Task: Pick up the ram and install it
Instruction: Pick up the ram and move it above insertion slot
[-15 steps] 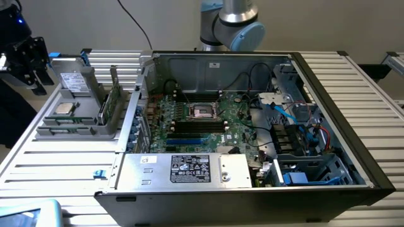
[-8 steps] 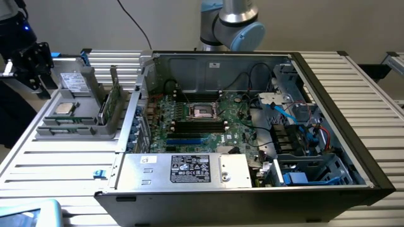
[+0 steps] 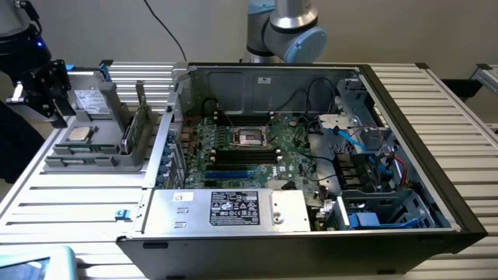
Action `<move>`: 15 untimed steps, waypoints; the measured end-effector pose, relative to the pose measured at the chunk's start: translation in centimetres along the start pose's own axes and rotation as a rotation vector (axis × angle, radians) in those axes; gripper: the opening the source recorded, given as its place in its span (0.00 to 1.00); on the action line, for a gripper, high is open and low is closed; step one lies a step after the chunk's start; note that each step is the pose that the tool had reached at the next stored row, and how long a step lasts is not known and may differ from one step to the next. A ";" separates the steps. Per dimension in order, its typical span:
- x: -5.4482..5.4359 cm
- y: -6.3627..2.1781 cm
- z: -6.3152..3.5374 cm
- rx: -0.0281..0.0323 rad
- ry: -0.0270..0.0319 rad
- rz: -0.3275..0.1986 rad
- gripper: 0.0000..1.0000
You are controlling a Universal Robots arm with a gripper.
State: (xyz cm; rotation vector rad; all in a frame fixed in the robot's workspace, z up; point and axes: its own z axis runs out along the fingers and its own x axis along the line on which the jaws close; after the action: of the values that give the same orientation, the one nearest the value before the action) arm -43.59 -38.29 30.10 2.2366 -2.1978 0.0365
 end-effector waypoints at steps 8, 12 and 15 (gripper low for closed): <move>0.0 0.01 1.46 -0.0002 0.0000 0.000 0.43; 0.0 -0.03 2.15 -0.0054 -0.0001 0.000 0.43; 0.0 -0.04 2.51 -0.0151 -0.0002 0.000 0.43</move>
State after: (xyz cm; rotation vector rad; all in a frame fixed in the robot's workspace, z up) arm -43.51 -38.39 27.60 2.2293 -2.1902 0.0196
